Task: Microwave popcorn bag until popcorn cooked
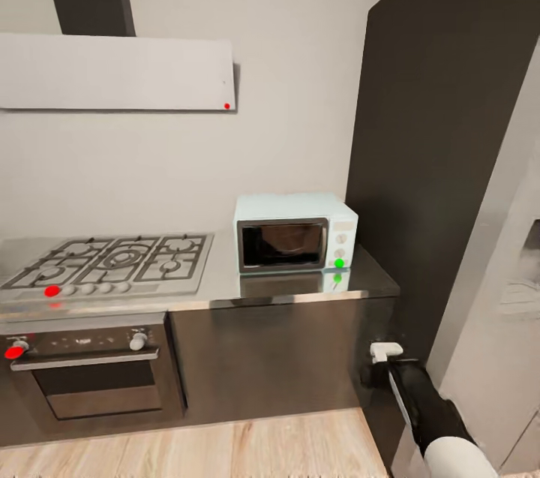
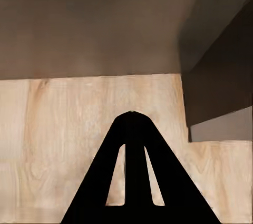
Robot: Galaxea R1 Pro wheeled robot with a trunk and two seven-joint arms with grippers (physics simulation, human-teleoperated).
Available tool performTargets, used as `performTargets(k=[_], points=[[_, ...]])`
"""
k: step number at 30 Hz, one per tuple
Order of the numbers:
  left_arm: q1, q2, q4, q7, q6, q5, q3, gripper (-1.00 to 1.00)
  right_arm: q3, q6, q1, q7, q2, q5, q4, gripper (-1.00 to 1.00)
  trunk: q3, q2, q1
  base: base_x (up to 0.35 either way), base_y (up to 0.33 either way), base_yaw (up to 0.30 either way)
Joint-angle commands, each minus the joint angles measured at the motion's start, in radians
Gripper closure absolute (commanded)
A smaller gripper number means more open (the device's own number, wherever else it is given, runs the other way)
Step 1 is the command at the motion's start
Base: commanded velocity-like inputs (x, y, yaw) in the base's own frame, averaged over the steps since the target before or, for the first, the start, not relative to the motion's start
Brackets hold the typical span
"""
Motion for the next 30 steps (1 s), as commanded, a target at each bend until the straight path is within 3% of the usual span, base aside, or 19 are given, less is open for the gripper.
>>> performTargets(k=[1,5,8,9,12,18,22,24,25,30], points=[[-0.001,0.0,0.001,-0.001,-0.004,0.009,-0.008,-1.0,-0.003,-0.059,-0.001,-0.002,0.0,0.035,0.109,1.0,-0.001,-0.001,-0.001,-0.24,0.0,0.0],[-0.001,0.0,0.001,-0.001,-0.004,0.01,-0.008,-1.0,-0.005,-0.28,-0.001,-0.098,-0.011,0.069,0.505,1.0,-0.001,-0.001,-0.001,-0.061,0.0,0.0],[-0.001,0.001,0.001,-0.001,-0.004,0.011,-0.008,-1.0,-0.005,-0.434,0.005,-0.158,-0.029,0.07,0.739,1.0,-0.001,-0.001,-0.001,-0.006,0.0,0.0],[-0.001,0.001,0.001,-0.001,-0.004,0.011,-0.008,-1.0,-0.005,-0.463,0.006,-0.166,-0.04,0.069,0.767,1.0,-0.001,-0.001,-0.001,-0.002,0.0,0.0],[-0.001,0.001,0.001,-0.001,-0.004,0.011,-0.008,-1.0,-0.005,-0.525,0.013,-0.178,-0.061,0.064,0.811,1.0,-0.001,-0.001,-0.001,0.0,0.0,0.0],[-0.001,0.002,0.002,-0.001,-0.003,0.013,-0.008,-1.0,-0.012,-0.634,0.194,-0.183,-0.068,0.049,0.816,1.0,-0.001,-0.001,-0.001,0.0,0.0,0.0],[-0.001,0.001,0.003,0.0,-0.003,0.013,-0.008,-1.0,-0.012,-0.665,0.297,-0.183,-0.091,-0.07,0.816,1.0,-0.001,-0.001,-0.001,0.0,0.0,0.0],[-0.001,0.002,0.003,0.0,-0.003,0.013,-0.008,-1.0,-0.012,-0.674,0.331,-0.183,-0.097,-0.081,0.816,1.0,-0.001,-0.001,-0.001,0.0,0.0,0.0],[-0.001,0.042,-0.008,0.001,-0.003,-0.008,-0.017,-1.0,-0.011,-0.73,0.413,-0.187,-0.081,-0.114,0.805,1.0,-0.001,-0.001,-0.001,0.0,0.0,0.0],[-0.001,0.043,-0.008,0.001,-0.003,-0.004,-0.018,-1.0,-0.011,-0.73,0.413,-0.187,-0.081,-0.114,0.805,1.0,-0.001,-0.001,-0.001,0.0,0.0,0.0]])
